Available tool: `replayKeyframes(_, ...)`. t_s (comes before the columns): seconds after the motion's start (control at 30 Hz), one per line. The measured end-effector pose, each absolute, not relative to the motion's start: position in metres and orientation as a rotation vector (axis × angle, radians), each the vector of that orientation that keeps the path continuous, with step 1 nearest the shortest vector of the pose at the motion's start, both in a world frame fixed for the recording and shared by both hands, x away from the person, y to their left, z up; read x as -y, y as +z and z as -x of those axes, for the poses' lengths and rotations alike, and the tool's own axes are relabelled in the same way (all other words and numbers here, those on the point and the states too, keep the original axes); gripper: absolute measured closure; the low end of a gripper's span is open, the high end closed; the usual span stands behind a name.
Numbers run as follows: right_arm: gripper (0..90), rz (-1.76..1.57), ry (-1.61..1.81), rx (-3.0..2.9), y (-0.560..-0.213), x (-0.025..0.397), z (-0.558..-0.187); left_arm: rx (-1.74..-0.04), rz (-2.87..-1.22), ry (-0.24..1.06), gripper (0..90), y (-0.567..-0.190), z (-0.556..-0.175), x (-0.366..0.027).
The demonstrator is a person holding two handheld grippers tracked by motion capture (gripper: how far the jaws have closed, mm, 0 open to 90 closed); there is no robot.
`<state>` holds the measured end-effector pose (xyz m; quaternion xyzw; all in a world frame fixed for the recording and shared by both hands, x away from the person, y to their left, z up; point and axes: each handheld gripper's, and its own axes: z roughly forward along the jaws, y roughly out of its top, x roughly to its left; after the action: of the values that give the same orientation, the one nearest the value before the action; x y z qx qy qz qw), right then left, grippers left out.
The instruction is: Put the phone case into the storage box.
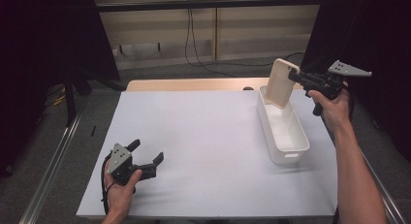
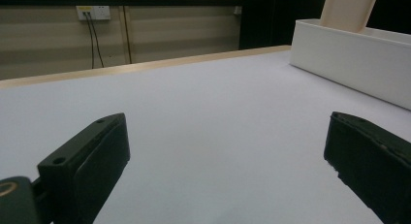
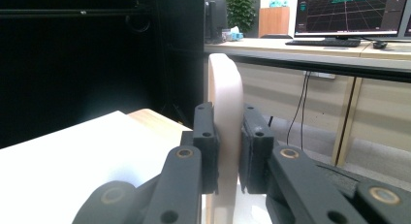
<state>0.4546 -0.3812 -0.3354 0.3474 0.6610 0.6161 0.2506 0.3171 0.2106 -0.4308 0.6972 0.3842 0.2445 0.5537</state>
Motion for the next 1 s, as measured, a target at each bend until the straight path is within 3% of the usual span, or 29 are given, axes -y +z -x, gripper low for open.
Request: replayKeyframes(1.0, 80.4, -1.016, 1.616, -1.841, -0.374, 0.375, -0.489, -0.904, -1.656, 0.582, 2.7, -0.431, -0.318, -0.21)
